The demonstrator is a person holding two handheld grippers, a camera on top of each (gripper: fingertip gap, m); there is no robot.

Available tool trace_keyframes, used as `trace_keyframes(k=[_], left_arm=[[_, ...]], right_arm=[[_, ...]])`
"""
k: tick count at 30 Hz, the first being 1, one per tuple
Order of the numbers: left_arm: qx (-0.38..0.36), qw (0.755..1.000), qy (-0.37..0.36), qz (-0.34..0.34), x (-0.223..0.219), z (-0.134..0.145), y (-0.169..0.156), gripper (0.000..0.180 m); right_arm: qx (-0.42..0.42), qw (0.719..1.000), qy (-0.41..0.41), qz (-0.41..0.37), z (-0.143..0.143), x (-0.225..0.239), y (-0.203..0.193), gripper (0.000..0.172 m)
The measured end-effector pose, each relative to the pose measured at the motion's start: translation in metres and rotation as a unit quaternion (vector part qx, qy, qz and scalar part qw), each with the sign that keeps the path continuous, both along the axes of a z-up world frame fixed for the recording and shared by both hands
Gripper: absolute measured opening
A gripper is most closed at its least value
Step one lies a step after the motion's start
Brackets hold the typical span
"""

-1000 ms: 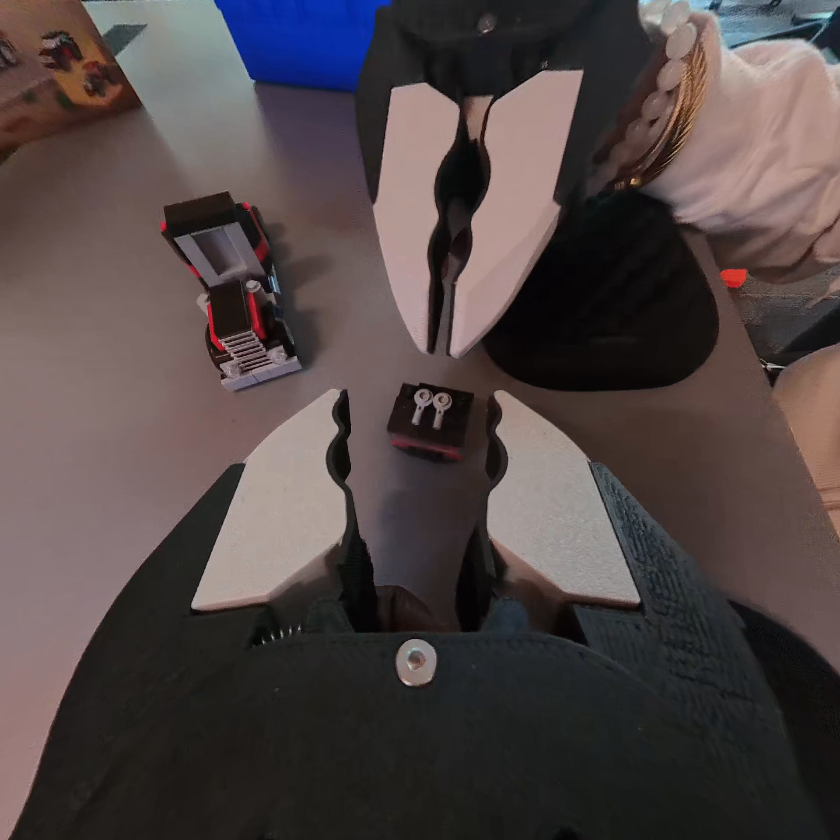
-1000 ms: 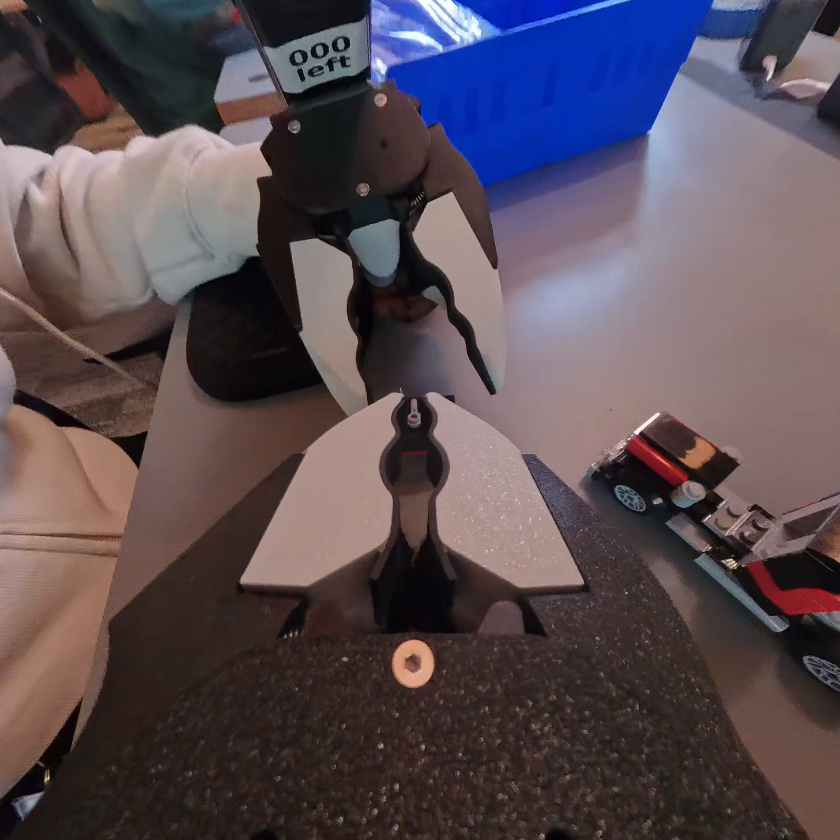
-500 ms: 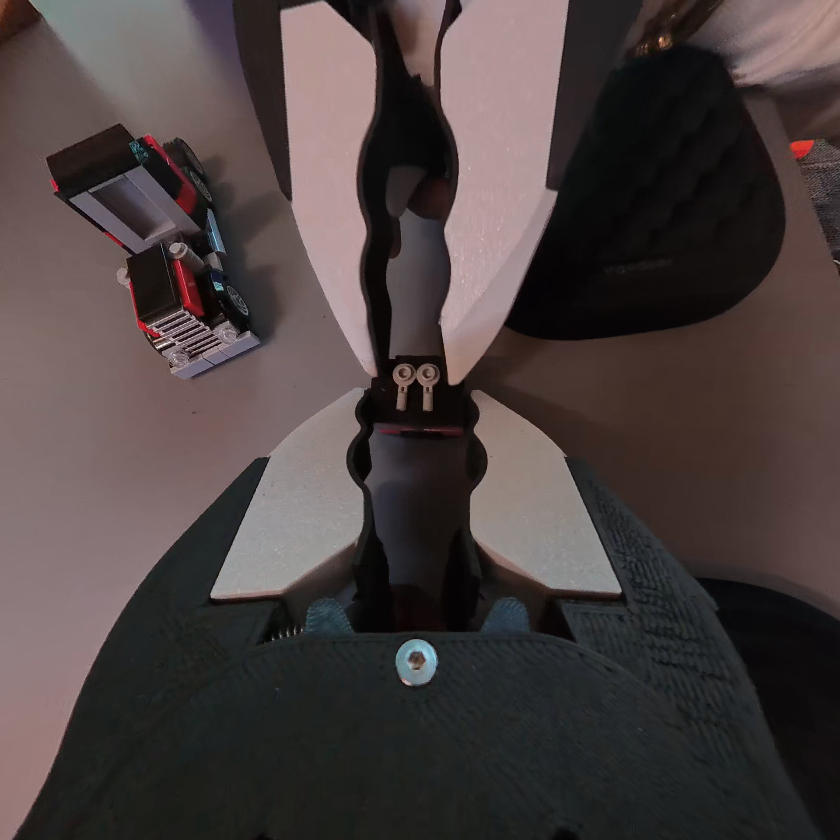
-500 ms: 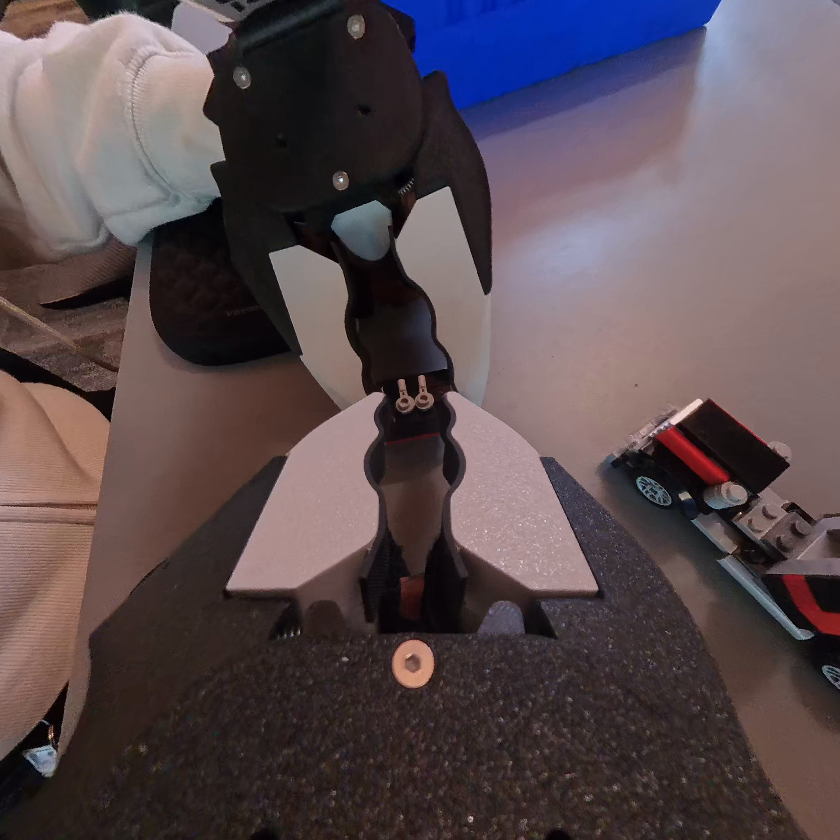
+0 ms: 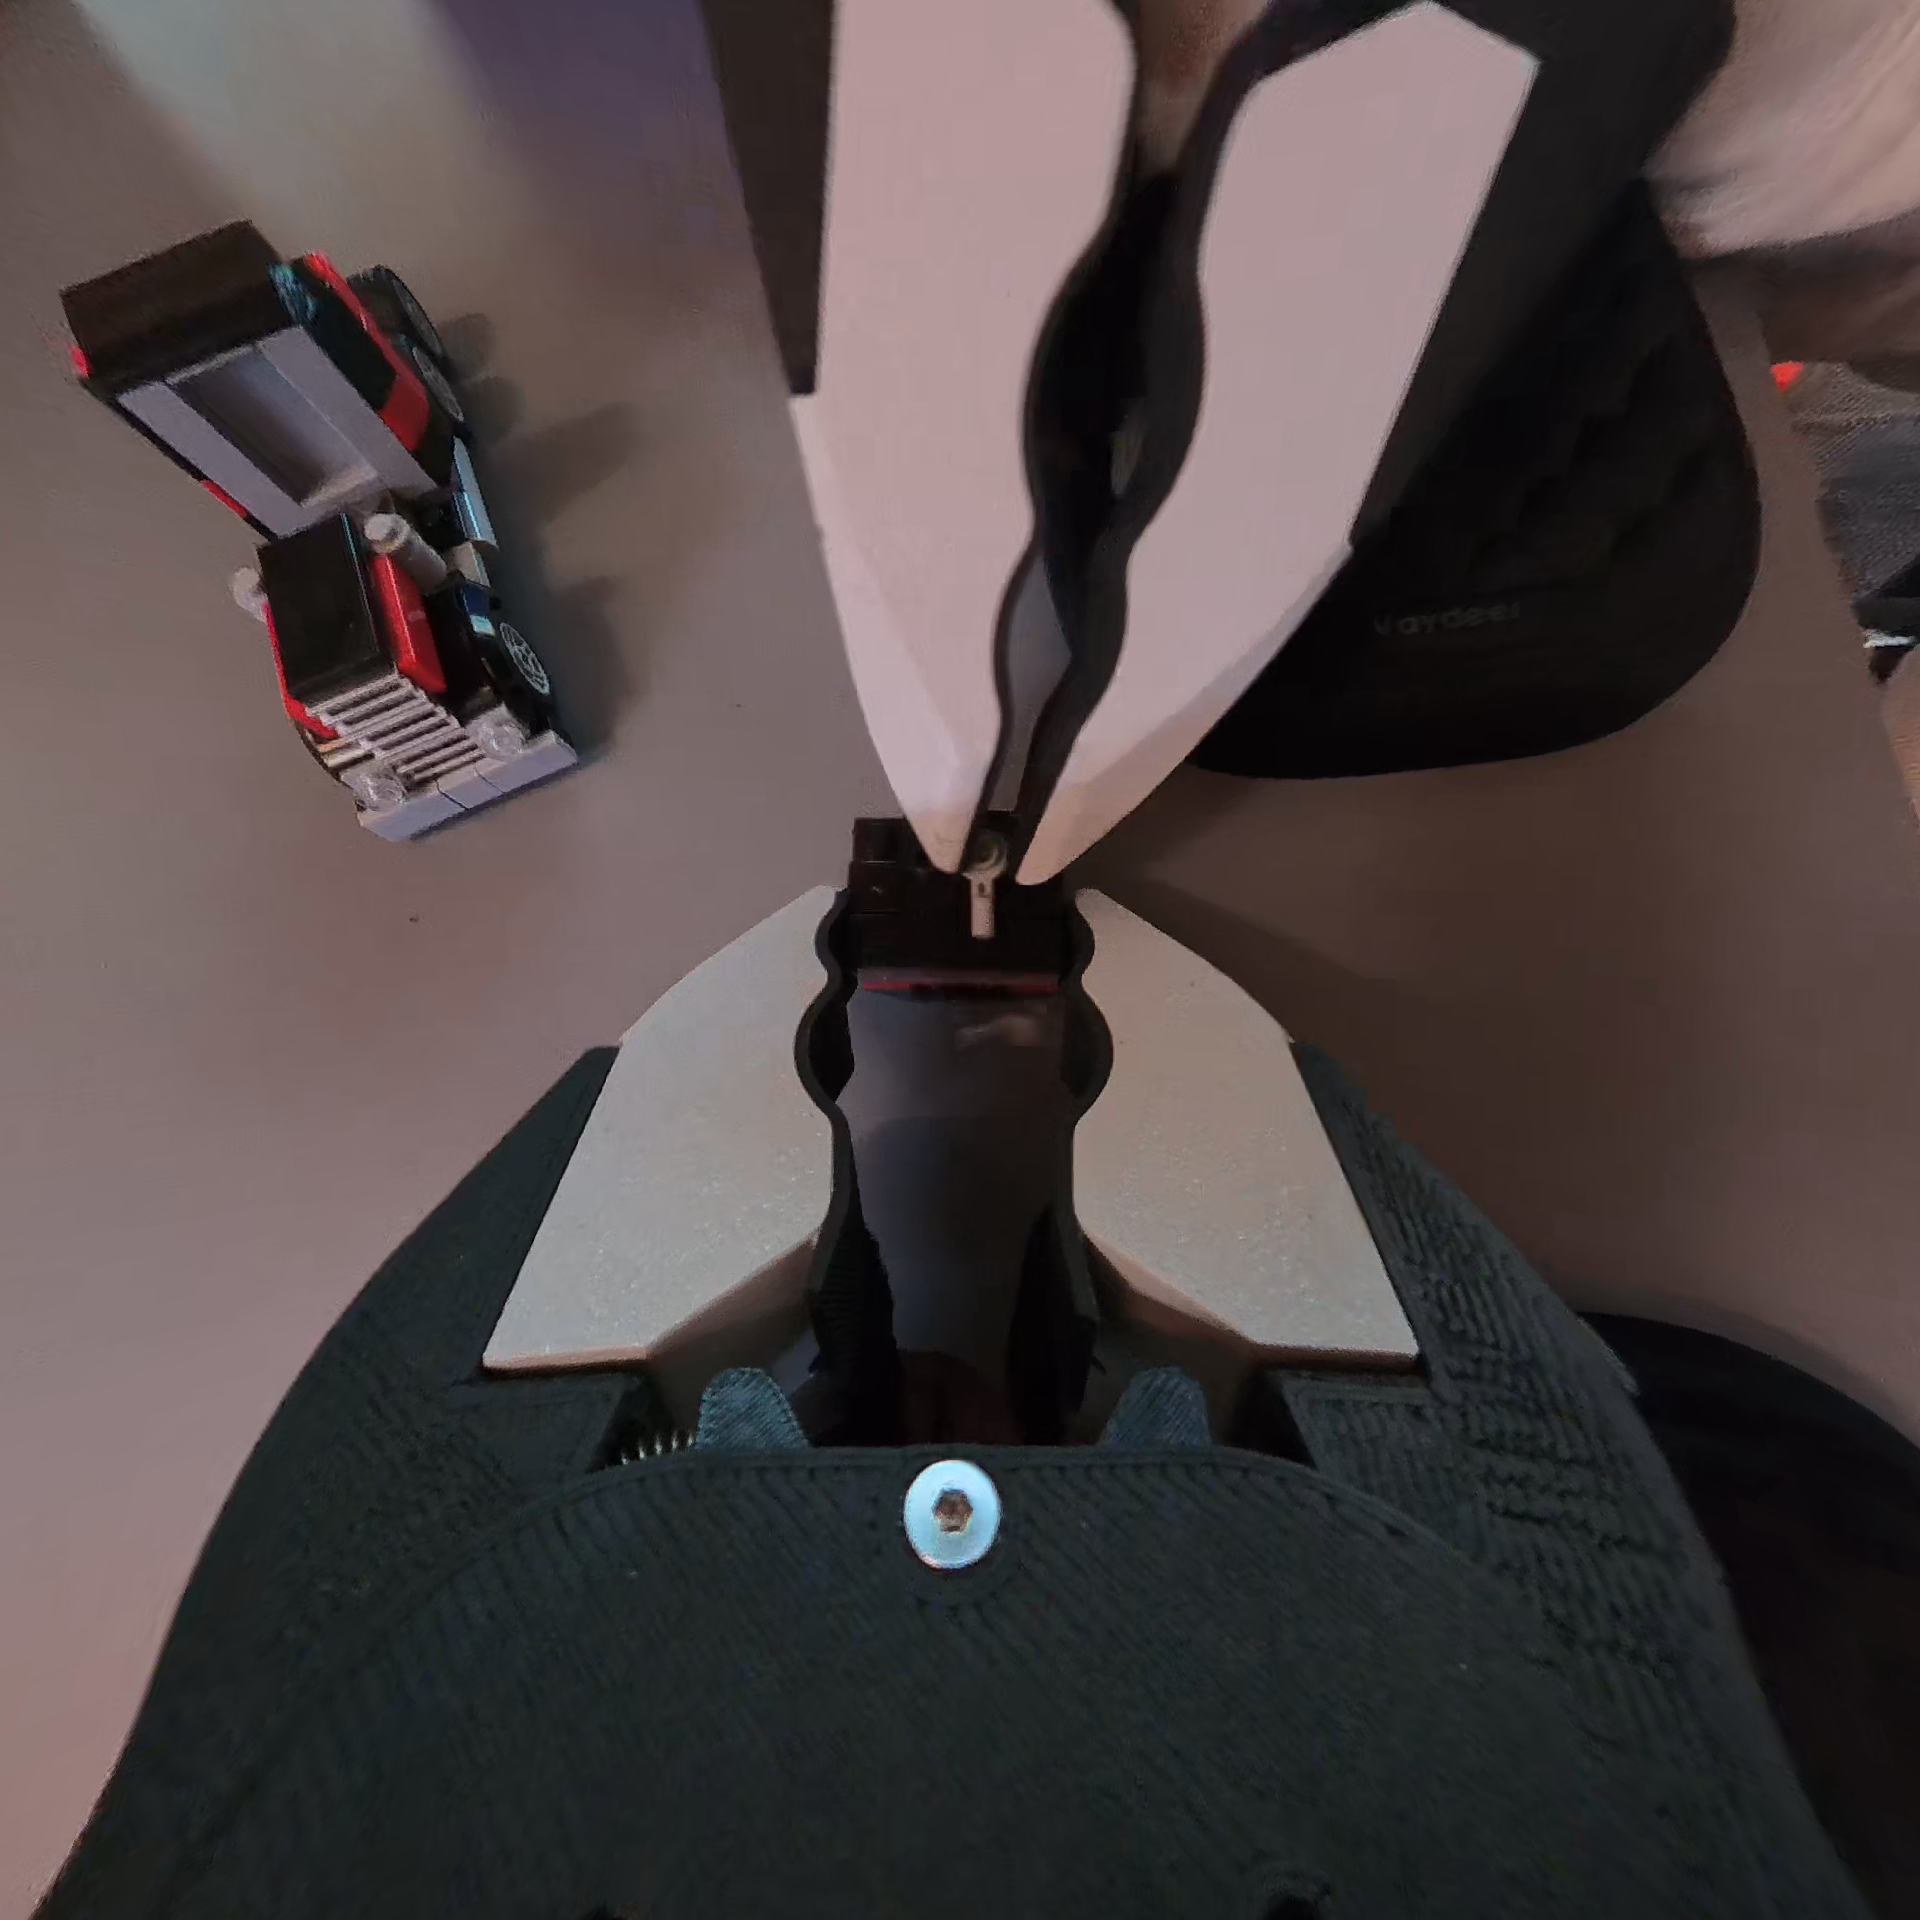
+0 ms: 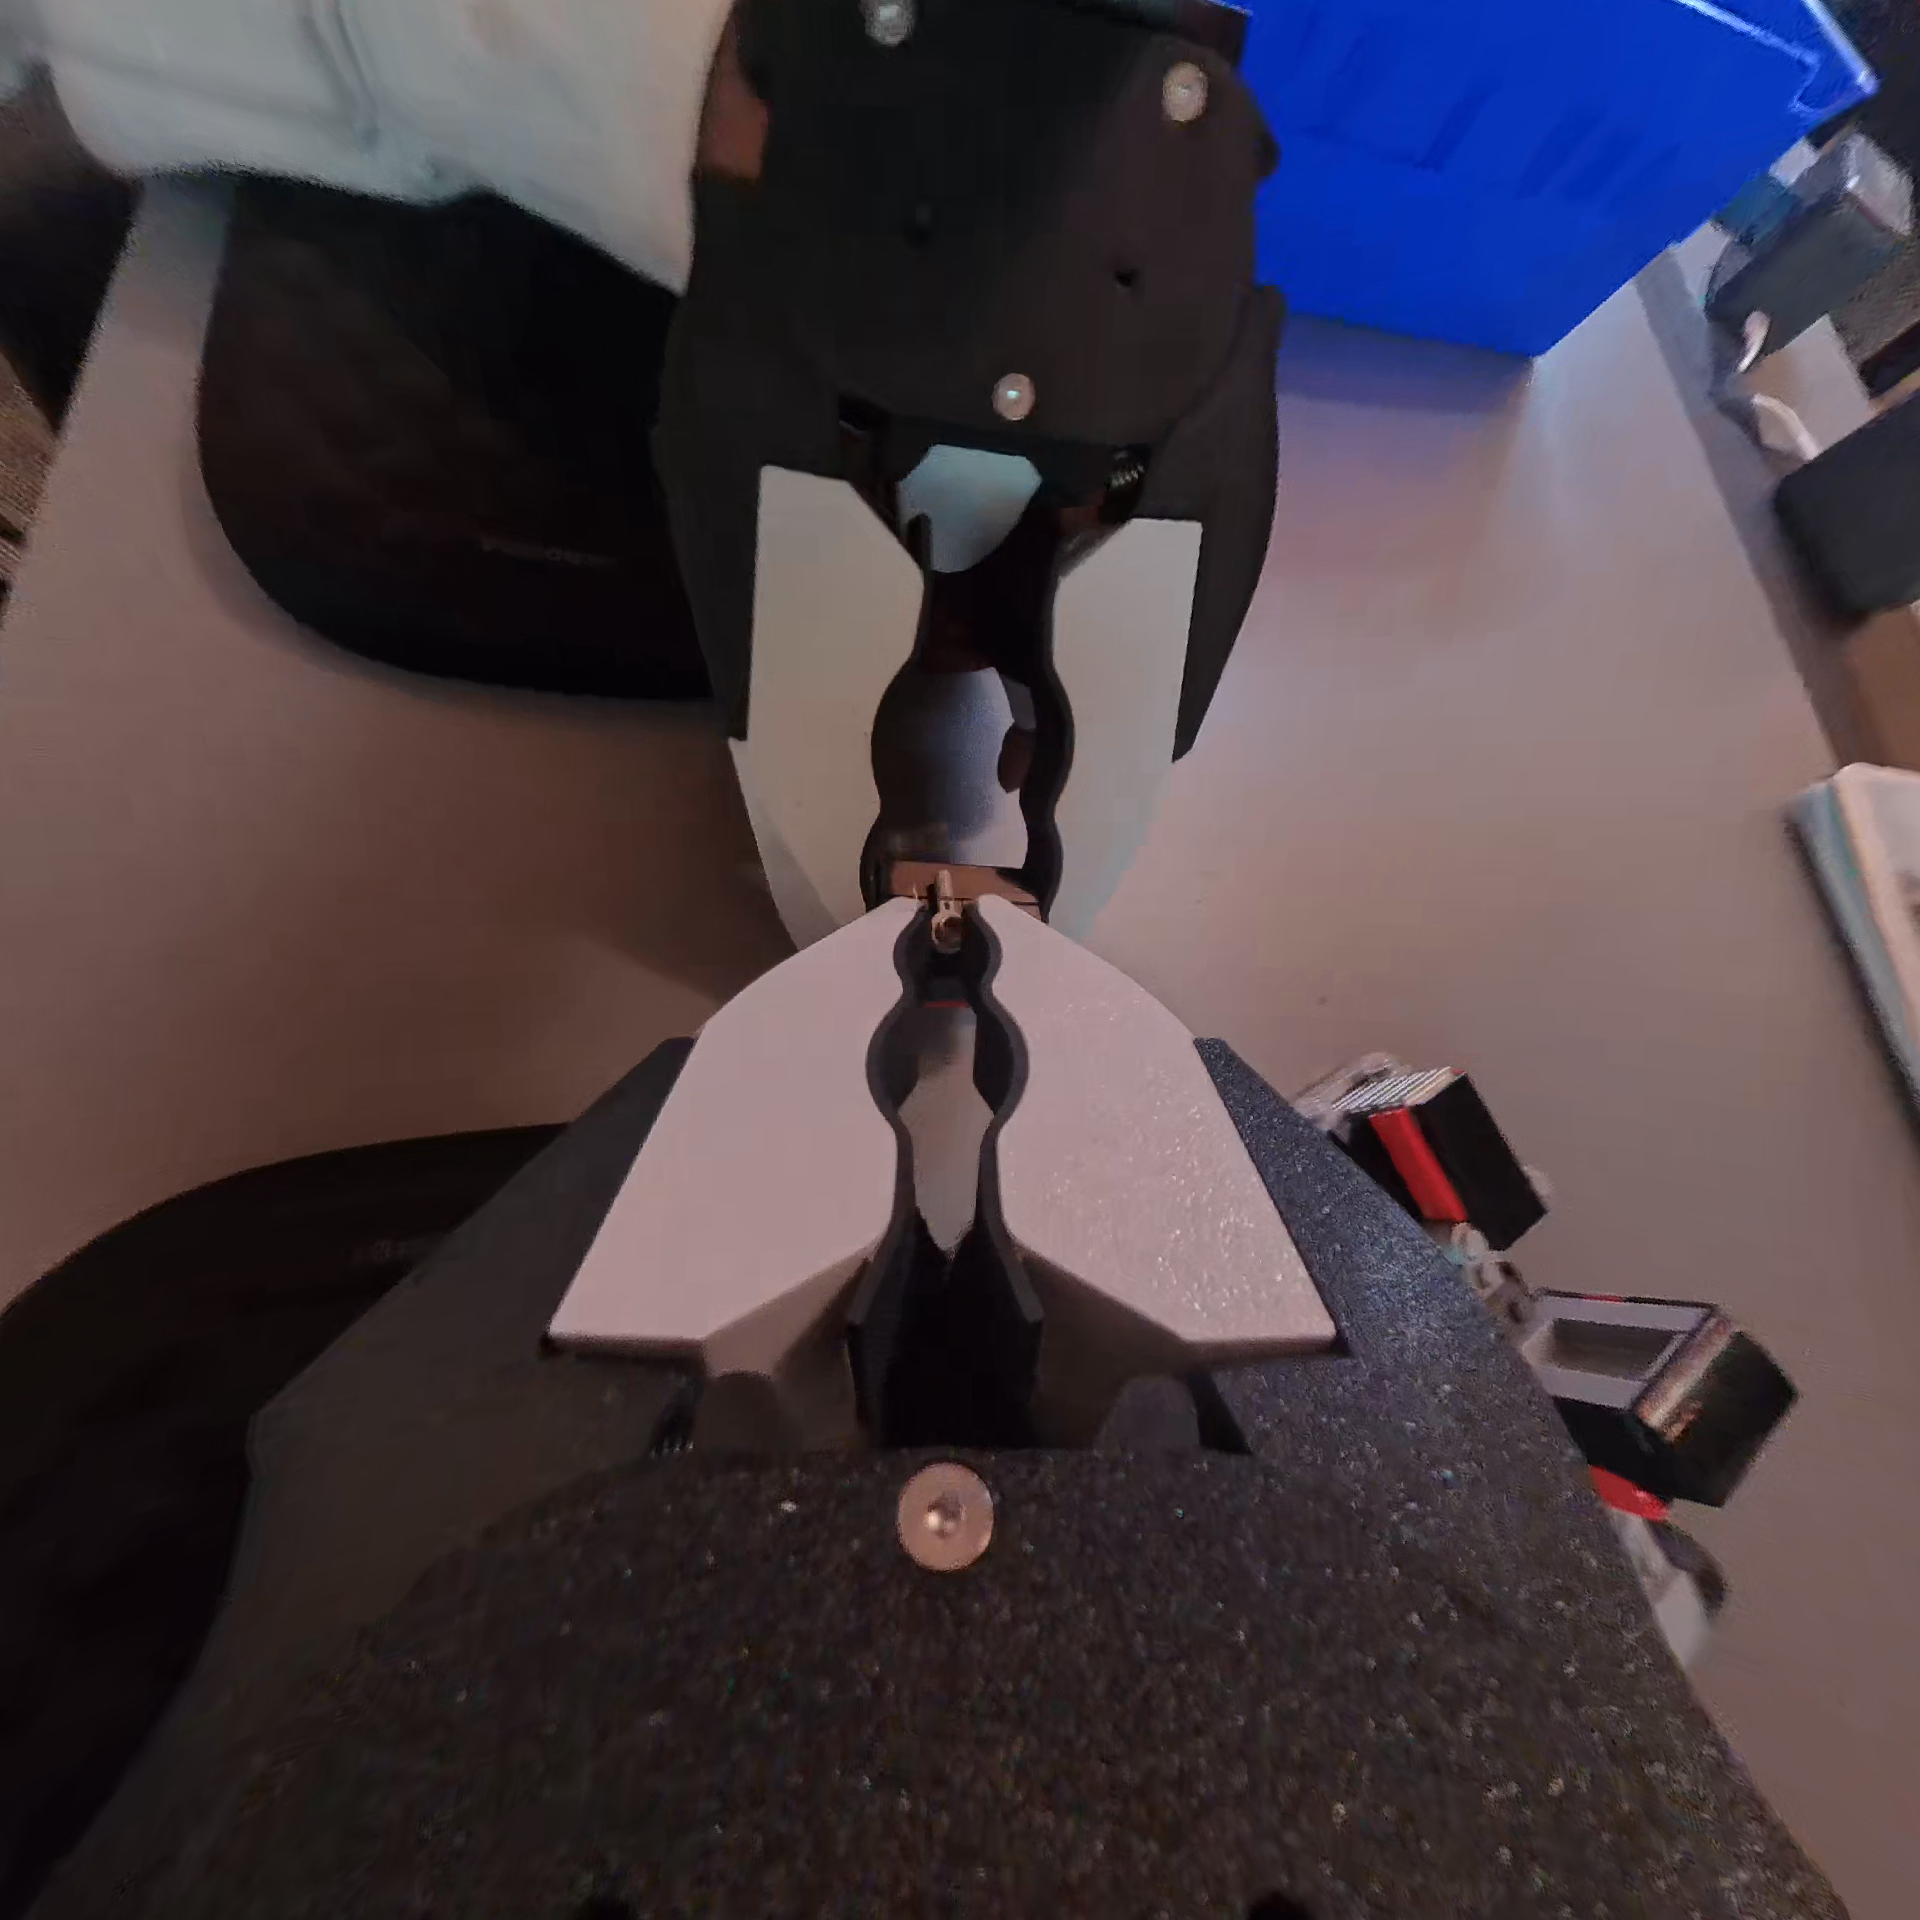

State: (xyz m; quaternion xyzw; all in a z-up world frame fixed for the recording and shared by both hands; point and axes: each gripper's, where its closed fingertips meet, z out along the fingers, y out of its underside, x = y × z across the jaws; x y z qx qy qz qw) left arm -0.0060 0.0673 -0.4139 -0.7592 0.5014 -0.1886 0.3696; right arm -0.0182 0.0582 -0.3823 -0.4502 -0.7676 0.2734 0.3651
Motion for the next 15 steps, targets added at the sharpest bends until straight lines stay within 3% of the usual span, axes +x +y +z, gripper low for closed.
trace_keyframes(k=[2, 6, 15], left_arm=[[-0.014, 1.0, -0.005, -0.001, -0.0008, -0.0002, -0.0016, 0.037], [-0.006, 1.0, -0.002, 0.002, -0.0017, -0.0001, -0.0006, 0.038], [0.011, 1.0, -0.006, 0.007, -0.0028, 0.0032, 0.001, 0.038]], right_arm=[[0.01, 1.0, 0.001, 0.002, 0.0003, -0.0012, -0.0015, 0.005], [-0.055, 0.998, 0.009, -0.006, 0.0003, -0.0012, -0.0005, 0.006], [-0.07, 0.997, 0.008, -0.015, 0.0, -0.0003, 0.0029, 0.008]])
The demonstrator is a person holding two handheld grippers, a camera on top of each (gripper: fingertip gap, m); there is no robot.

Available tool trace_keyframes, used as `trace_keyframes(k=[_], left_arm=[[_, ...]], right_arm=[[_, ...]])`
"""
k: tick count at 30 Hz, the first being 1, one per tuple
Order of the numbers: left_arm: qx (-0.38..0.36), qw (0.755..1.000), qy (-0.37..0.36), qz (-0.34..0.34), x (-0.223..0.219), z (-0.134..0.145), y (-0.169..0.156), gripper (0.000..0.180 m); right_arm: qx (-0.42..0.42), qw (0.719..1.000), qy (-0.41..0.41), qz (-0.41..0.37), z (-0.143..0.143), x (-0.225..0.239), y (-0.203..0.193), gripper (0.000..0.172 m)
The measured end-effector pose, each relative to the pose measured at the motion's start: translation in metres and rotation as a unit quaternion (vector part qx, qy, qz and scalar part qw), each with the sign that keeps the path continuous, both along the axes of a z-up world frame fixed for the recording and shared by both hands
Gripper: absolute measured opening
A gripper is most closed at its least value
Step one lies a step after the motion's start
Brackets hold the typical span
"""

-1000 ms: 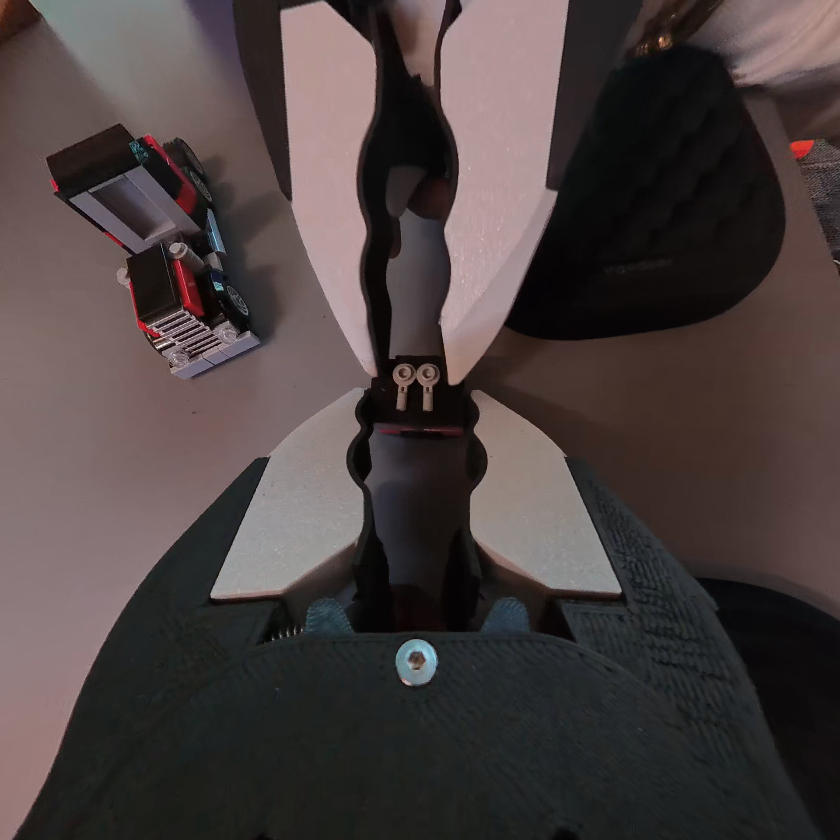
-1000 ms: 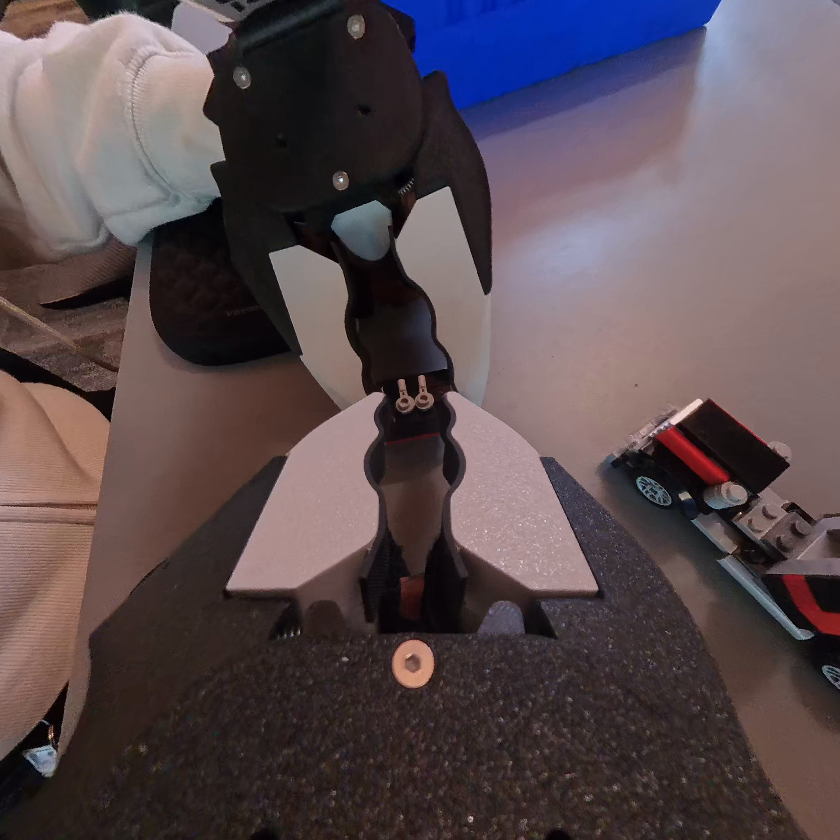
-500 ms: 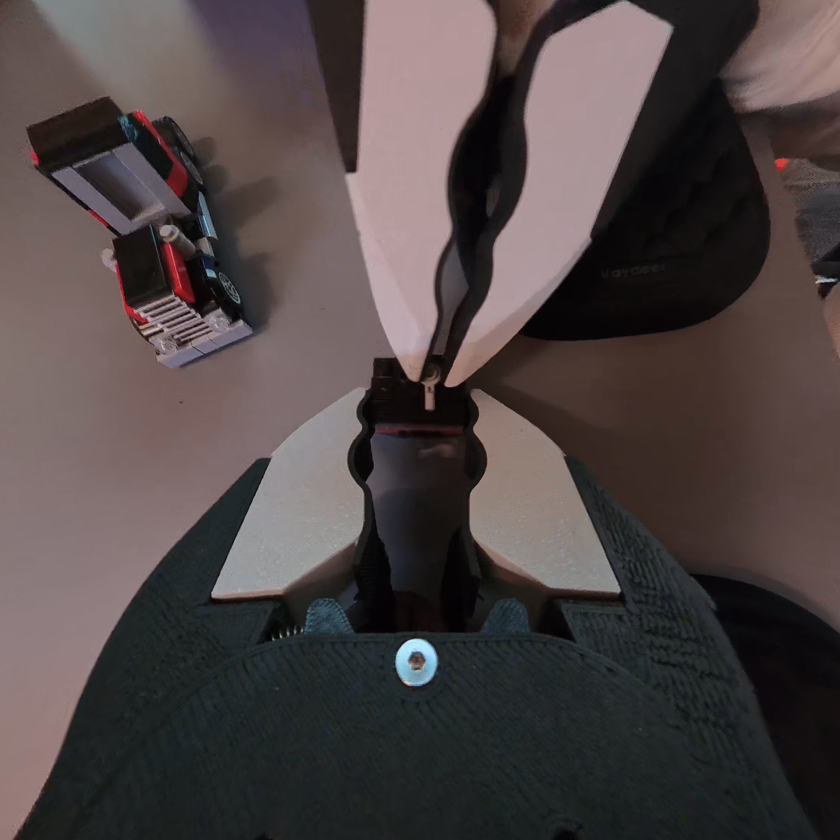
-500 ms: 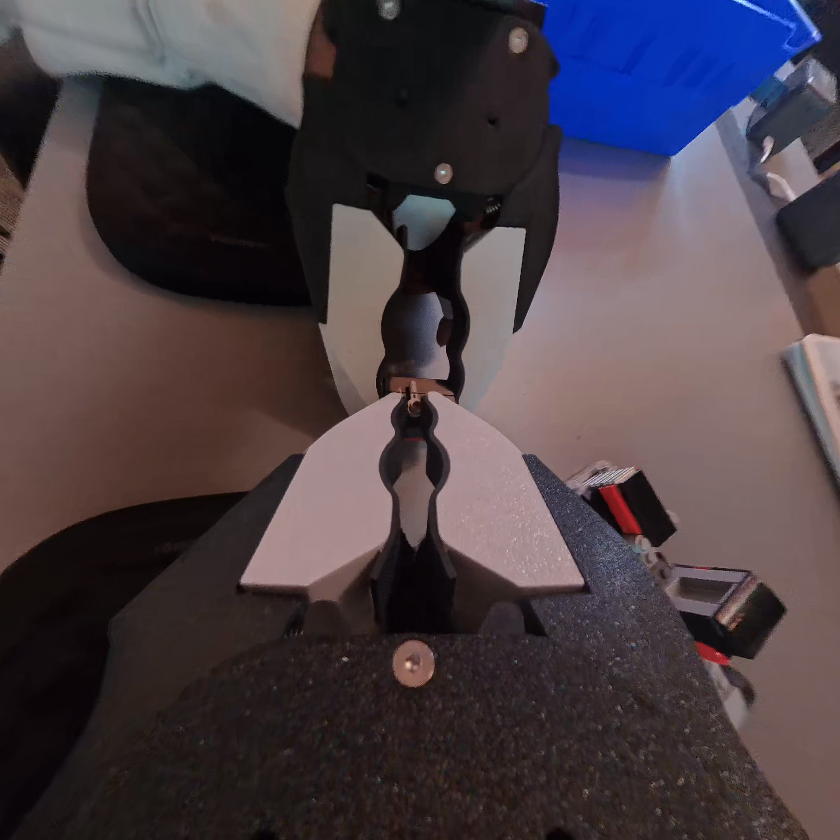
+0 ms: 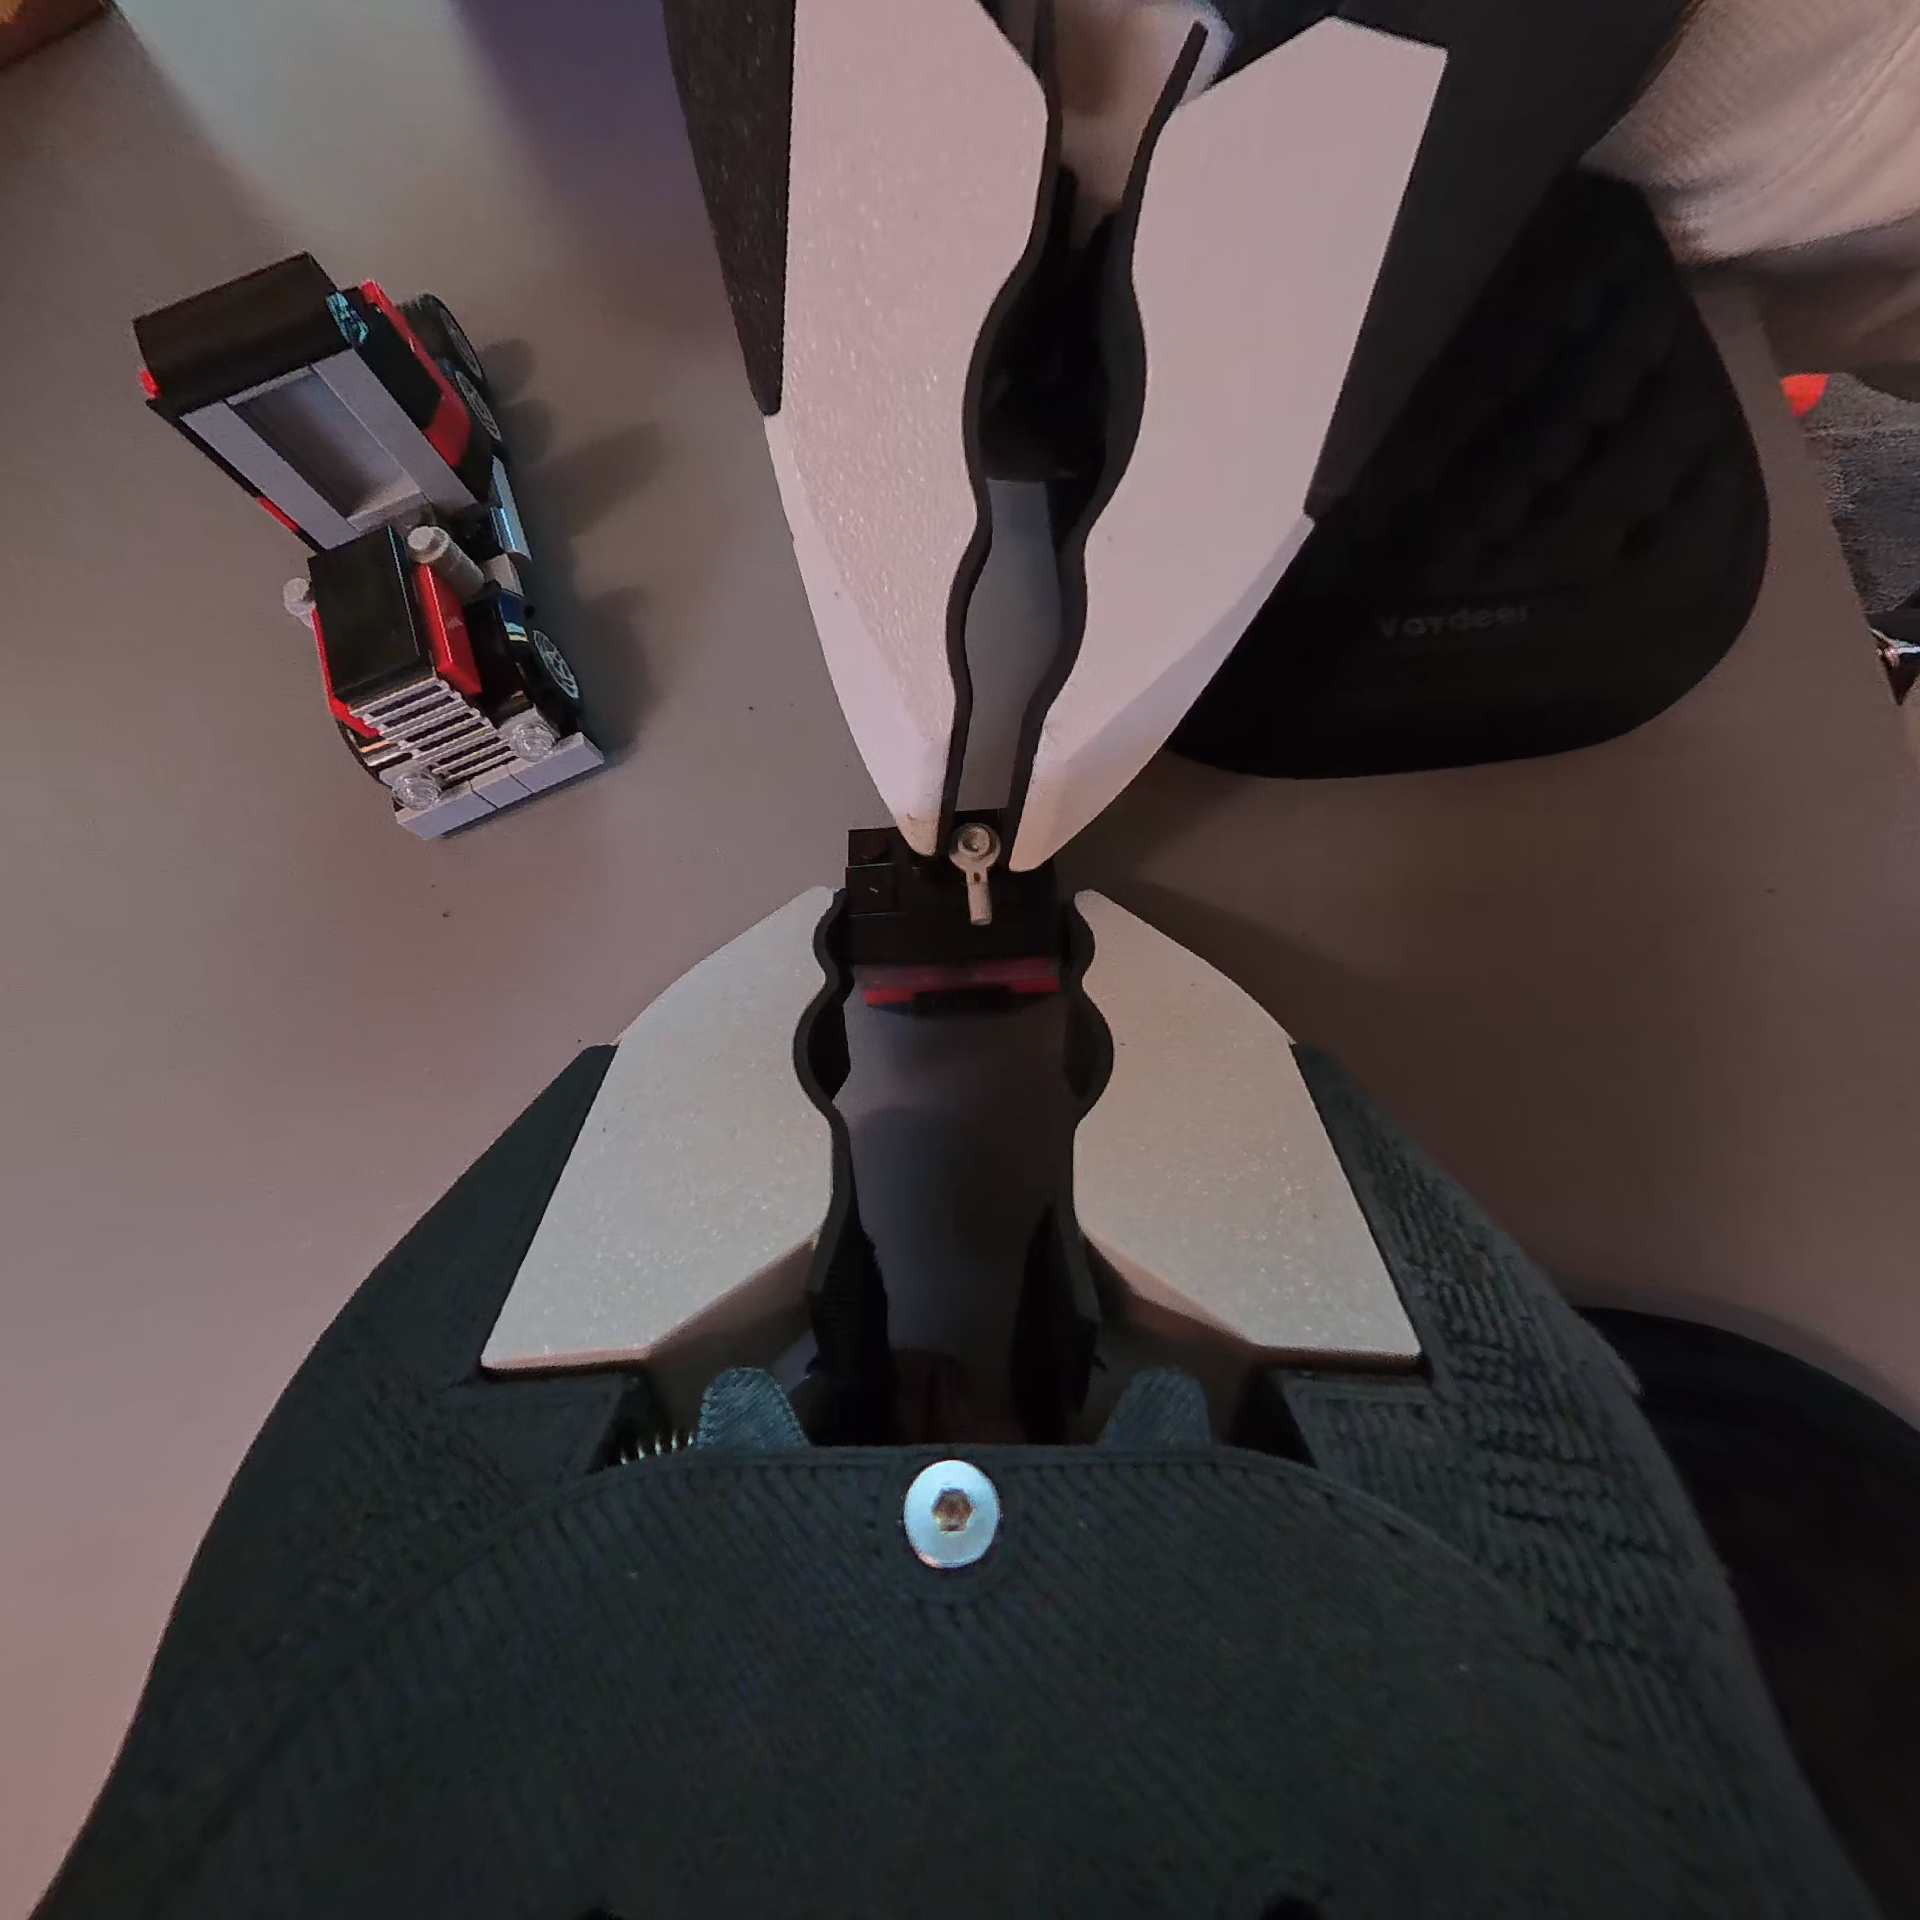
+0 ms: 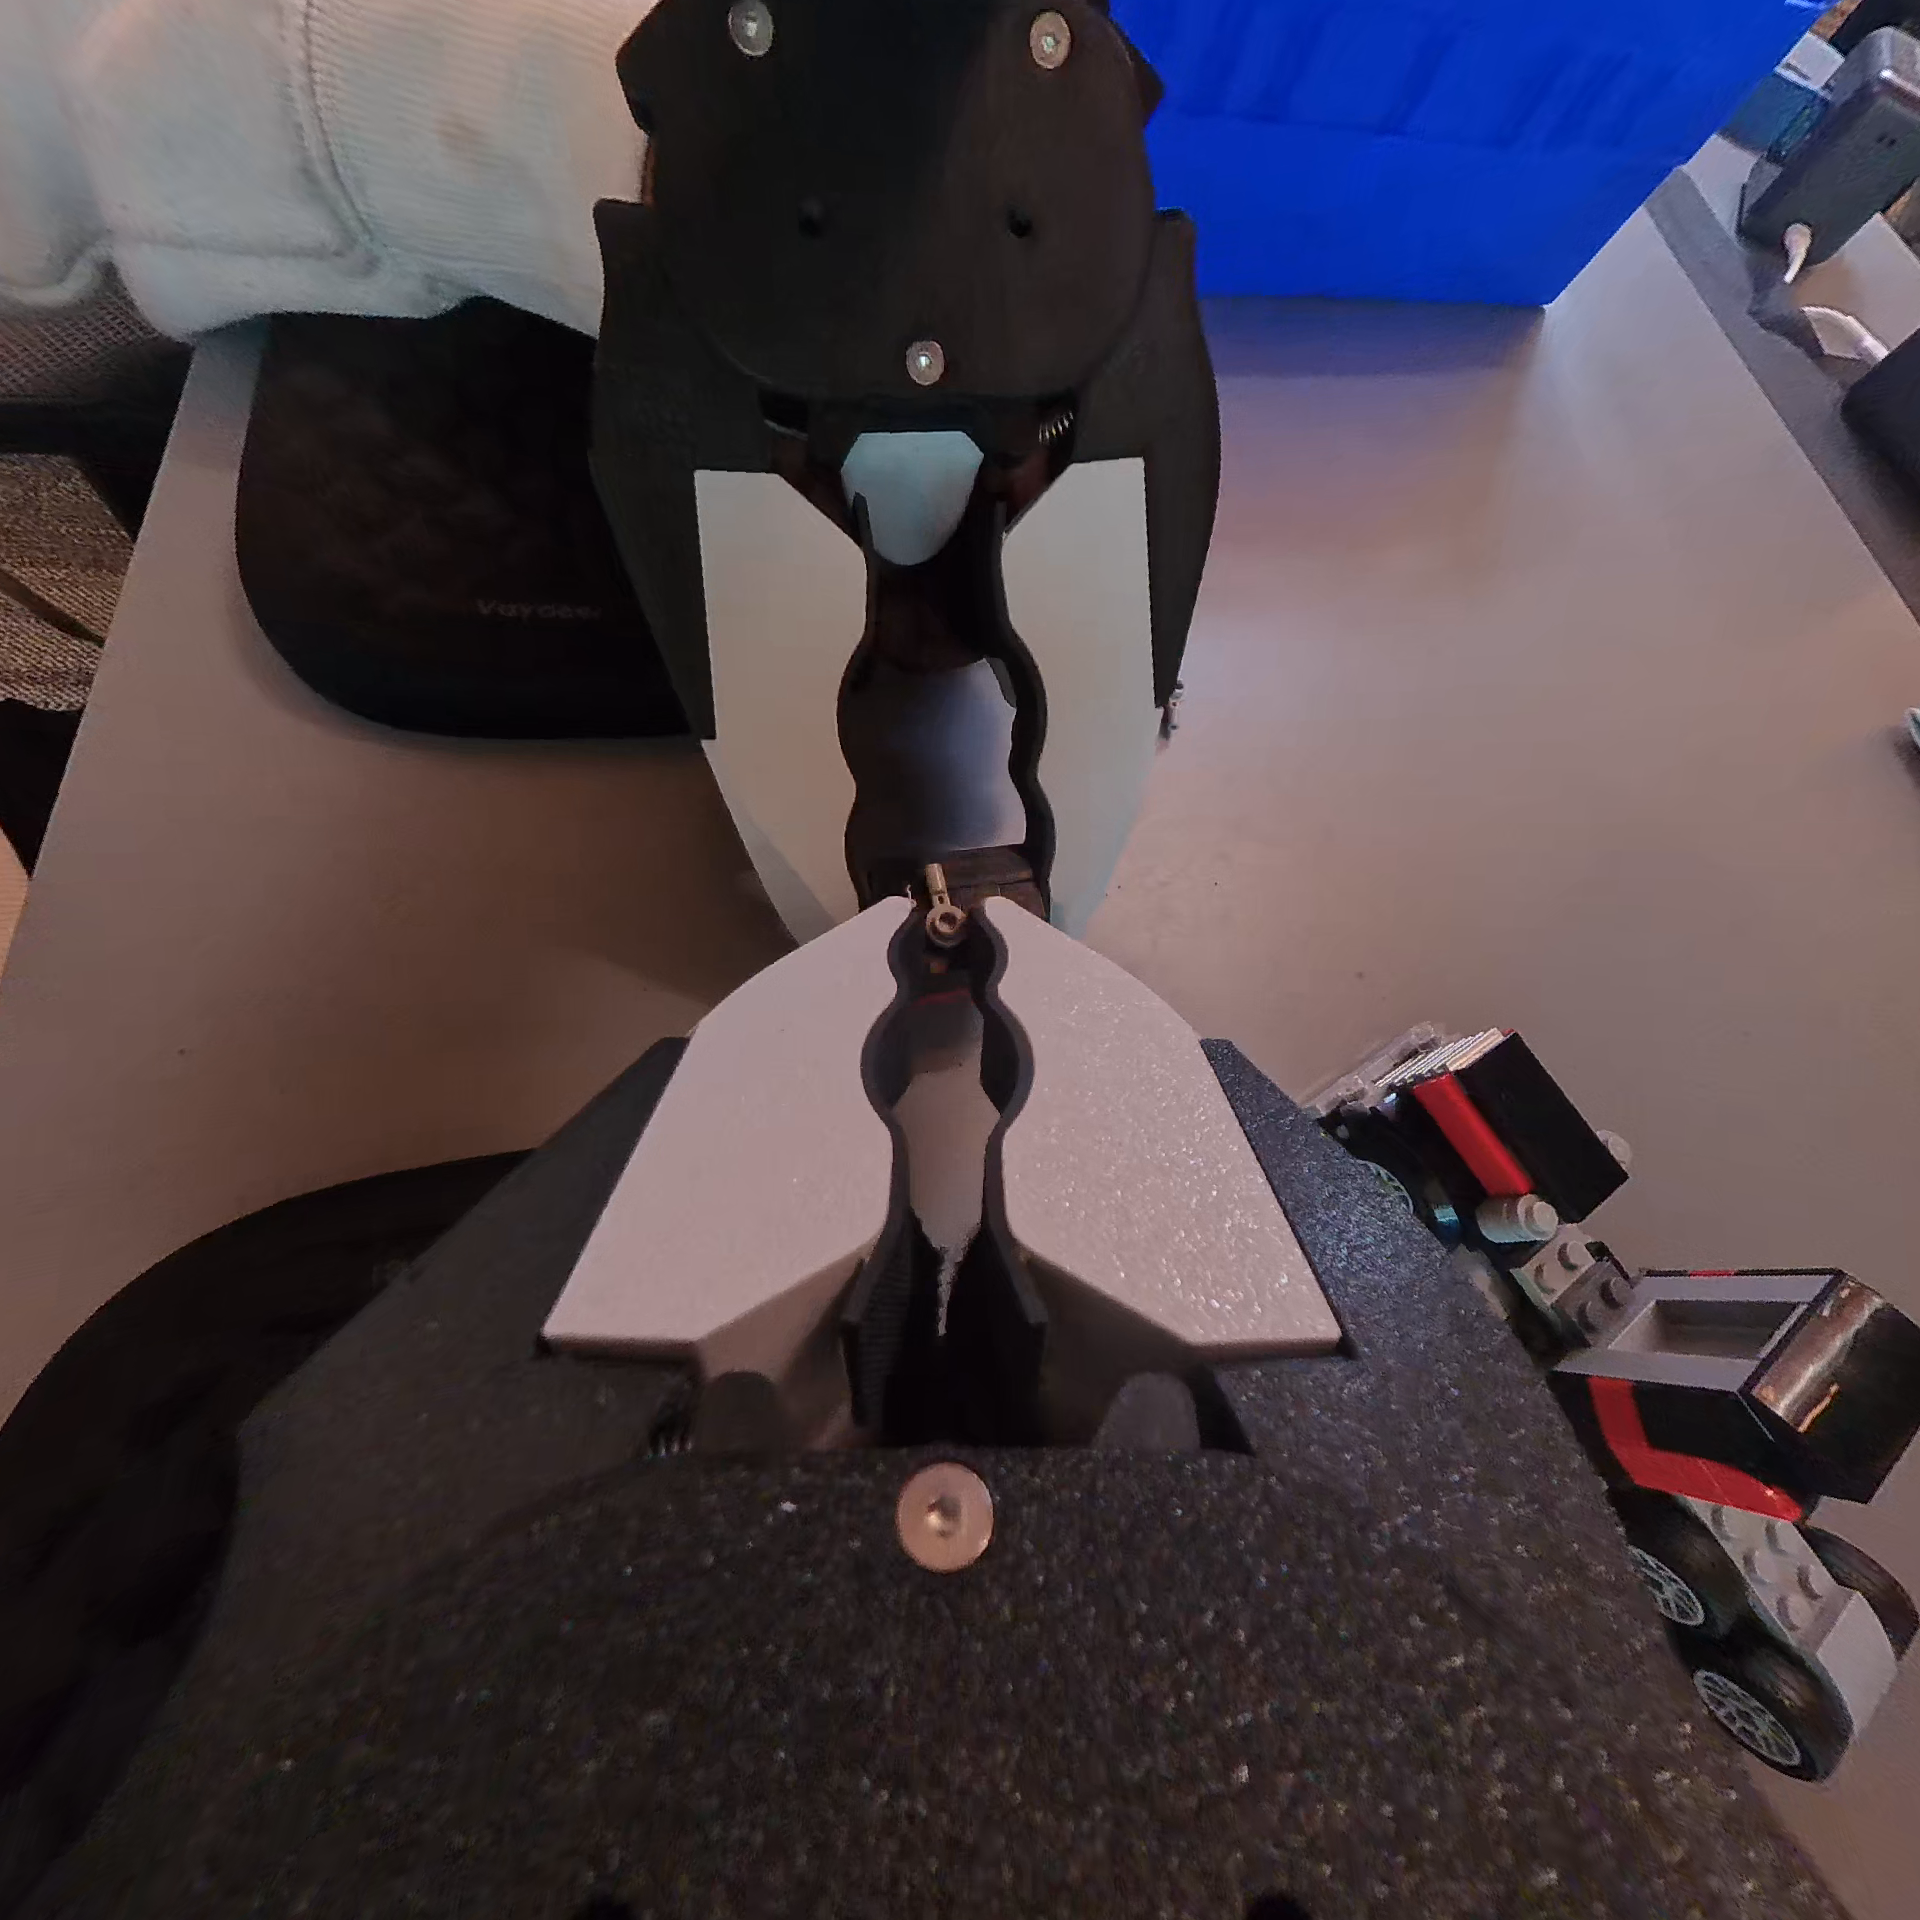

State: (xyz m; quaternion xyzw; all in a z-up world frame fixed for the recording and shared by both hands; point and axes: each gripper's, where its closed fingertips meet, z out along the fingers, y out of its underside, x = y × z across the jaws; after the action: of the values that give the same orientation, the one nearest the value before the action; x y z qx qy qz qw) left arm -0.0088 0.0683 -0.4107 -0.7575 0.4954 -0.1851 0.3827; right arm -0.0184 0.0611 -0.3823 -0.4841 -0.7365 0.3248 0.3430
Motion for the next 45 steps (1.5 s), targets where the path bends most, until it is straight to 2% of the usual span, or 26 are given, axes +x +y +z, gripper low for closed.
trace_keyframes(k=[5, 6, 9, 11, 18, 20, 25, 28, 32, 38, 41, 45], left_arm=[[0.001, 1.0, 0.003, -0.01, 0.001, -0.001, -0.002, 0.038], [-0.007, 1.0, 0.001, -0.008, 0.001, -0.001, -0.002, 0.038], [-0.029, 1.0, -0.005, 0.001, 0.001, -0.002, -0.001, 0.037], [-0.034, 0.999, -0.008, 0.003, 0.0, -0.002, -0.001, 0.037], [-0.031, 0.999, -0.006, 0.0, 0.001, -0.002, -0.002, 0.037], [-0.029, 1.0, -0.005, -0.001, 0.001, -0.002, -0.002, 0.037], [-0.029, 1.0, -0.005, -0.002, 0.001, -0.002, -0.003, 0.038], [-0.032, 0.999, -0.005, -0.002, 0.002, -0.003, -0.003, 0.037], [-0.036, 0.999, -0.006, -0.003, 0.001, -0.003, -0.003, 0.037], [-0.033, 0.999, -0.005, 0.024, -0.002, -0.003, 0.003, 0.037], [-0.031, 0.999, -0.004, 0.031, -0.003, -0.003, 0.005, 0.038], [-0.016, 0.999, 0.003, 0.031, -0.003, -0.003, 0.005, 0.037]], right_arm=[[-0.018, 1.0, -0.009, 0.001, -0.001, 0.0, -0.003, 0.008], [-0.002, 1.0, -0.007, 0.005, 0.0, 0.0, -0.004, 0.006], [0.117, 0.993, -0.007, 0.036, 0.0, -0.003, -0.009, 0.0], [0.158, 0.986, -0.003, 0.048, 0.0, -0.006, -0.012, 0.0], [0.038, 0.999, 0.02, 0.009, 0.008, -0.002, -0.002, 0.005], [-0.005, 1.0, -0.007, 0.001, -0.001, -0.001, -0.003, 0.01], [-0.056, 0.997, -0.036, -0.045, -0.002, -0.001, -0.001, 0.008], [-0.034, 0.998, -0.047, -0.038, -0.004, 0.0, -0.001, 0.008], [0.111, 0.993, -0.032, 0.01, -0.003, -0.002, -0.006, 0.0], [0.181, 0.983, -0.023, -0.009, -0.002, -0.007, 0.002, 0.0], [0.174, 0.984, -0.019, -0.019, -0.001, -0.008, 0.003, 0.0], [0.067, 0.997, -0.019, -0.027, -0.001, -0.008, 0.0, 0.005]])
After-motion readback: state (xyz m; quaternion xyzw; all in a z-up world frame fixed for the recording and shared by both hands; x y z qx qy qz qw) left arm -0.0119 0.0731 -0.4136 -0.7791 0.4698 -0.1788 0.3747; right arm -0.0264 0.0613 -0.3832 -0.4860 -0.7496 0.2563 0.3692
